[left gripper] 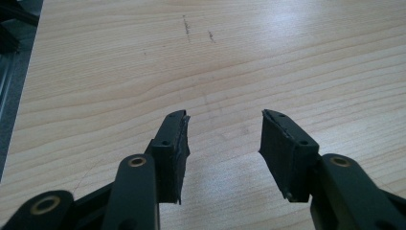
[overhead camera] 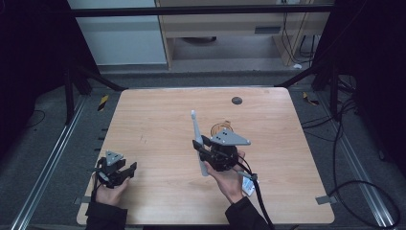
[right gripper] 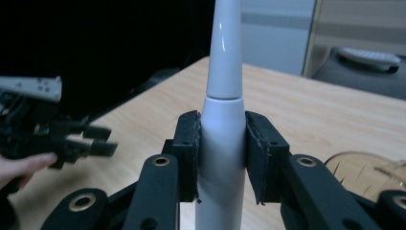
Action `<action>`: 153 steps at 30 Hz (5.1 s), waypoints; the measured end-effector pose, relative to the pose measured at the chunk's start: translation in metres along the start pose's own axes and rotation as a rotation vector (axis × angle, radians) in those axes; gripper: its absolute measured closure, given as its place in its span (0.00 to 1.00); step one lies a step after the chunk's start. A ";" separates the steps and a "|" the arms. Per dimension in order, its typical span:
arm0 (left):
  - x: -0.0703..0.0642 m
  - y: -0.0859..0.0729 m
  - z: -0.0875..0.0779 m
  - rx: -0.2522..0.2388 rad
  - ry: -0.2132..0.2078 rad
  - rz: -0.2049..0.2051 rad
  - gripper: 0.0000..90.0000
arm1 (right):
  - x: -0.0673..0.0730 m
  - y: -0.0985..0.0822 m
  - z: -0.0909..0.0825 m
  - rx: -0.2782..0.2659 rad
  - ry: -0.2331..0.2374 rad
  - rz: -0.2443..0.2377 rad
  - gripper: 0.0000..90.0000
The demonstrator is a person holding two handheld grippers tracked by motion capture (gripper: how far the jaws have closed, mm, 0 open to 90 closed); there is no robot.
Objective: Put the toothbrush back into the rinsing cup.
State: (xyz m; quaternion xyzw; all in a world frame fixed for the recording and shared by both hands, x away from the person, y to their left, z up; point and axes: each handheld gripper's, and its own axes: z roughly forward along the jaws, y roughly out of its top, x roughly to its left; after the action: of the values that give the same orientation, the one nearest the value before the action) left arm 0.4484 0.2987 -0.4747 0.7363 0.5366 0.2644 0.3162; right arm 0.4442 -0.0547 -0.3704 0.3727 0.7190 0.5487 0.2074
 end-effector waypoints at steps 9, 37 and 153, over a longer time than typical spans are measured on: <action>0.001 0.000 0.000 0.000 0.001 -0.005 0.56 | -0.007 0.013 0.007 -0.114 -0.052 0.022 0.75; 0.003 0.000 0.000 -0.001 0.017 -0.019 0.55 | -0.065 0.044 0.010 -0.272 -0.261 0.077 0.75; 0.003 0.000 0.001 0.001 0.019 -0.021 0.54 | -0.068 -0.044 0.065 -0.079 -0.355 0.046 0.75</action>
State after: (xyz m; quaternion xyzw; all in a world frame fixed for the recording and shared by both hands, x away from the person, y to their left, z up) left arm 0.4493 0.3013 -0.4754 0.7282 0.5473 0.2681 0.3134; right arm 0.5200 -0.0703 -0.4398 0.4717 0.6404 0.5064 0.3329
